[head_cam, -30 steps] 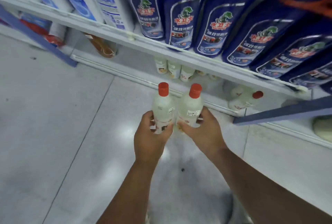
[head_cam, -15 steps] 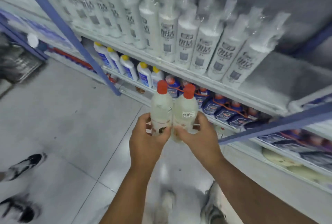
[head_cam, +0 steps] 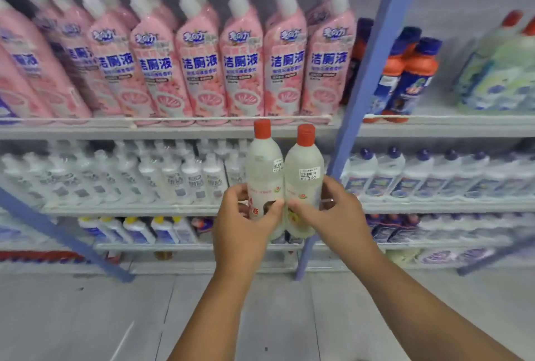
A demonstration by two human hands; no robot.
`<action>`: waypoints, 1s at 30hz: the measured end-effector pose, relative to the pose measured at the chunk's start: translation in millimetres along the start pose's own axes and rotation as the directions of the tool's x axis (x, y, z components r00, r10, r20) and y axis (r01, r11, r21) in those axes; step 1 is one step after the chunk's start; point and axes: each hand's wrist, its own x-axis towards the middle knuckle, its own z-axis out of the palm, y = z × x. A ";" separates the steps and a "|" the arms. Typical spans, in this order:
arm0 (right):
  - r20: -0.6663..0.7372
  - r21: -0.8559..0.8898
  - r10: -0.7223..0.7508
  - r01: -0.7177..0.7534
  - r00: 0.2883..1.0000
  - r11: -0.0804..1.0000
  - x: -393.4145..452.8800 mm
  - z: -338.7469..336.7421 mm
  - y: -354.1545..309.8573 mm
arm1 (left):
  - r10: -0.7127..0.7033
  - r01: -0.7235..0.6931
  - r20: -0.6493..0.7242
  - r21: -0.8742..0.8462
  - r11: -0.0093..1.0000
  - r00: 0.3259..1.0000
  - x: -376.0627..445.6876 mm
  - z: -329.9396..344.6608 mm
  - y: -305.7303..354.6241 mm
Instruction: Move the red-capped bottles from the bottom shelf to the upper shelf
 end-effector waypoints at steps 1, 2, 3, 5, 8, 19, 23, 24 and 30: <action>-0.040 -0.002 -0.010 0.010 0.999 1.000 -2.5 -20.4 -6.2 | 0.035 -0.035 0.032 -0.003 0.999 0.999 -4.3 11.7 15.9; -0.079 -0.008 -0.019 0.019 0.997 1.000 -5.0 -40.4 -11.3 | 0.070 -0.070 0.060 -0.003 0.998 0.996 -8.5 23.3 32.0; -0.114 -0.011 -0.030 0.029 0.993 1.000 -7.9 -60.4 -15.7 | 0.103 -0.104 0.084 0.000 0.995 0.991 -12.2 35.9 46.5; -0.174 0.006 -0.040 0.042 0.984 0.999 -13.8 -100.9 -20.8 | 0.165 -0.165 0.129 -0.007 0.986 0.978 -20.9 63.8 75.0; -0.251 0.013 -0.048 0.053 0.967 0.999 -22.7 -164.8 -19.0 | 0.232 -0.232 0.191 -0.023 0.972 0.954 -40.4 113.7 111.4; -0.314 0.003 -0.071 0.076 0.947 0.997 -50.9 -446.4 31.6 | 0.333 -0.328 0.247 -0.060 0.943 0.910 -159.0 348.5 222.1; -0.336 -0.023 -0.078 0.074 0.939 0.997 -49.5 -540.0 45.7 | 0.346 -0.334 0.265 -0.091 0.938 0.900 -188.2 427.4 264.1; -0.344 -0.032 -0.082 0.076 0.935 0.997 -47.0 -560.1 48.8 | 0.347 -0.332 0.268 -0.104 0.938 0.899 -193.1 445.2 272.8; -0.415 0.020 -0.083 0.101 0.906 0.995 -8.5 -646.0 80.3 | 0.324 -0.293 0.289 -0.146 0.945 0.901 -200.1 541.2 303.0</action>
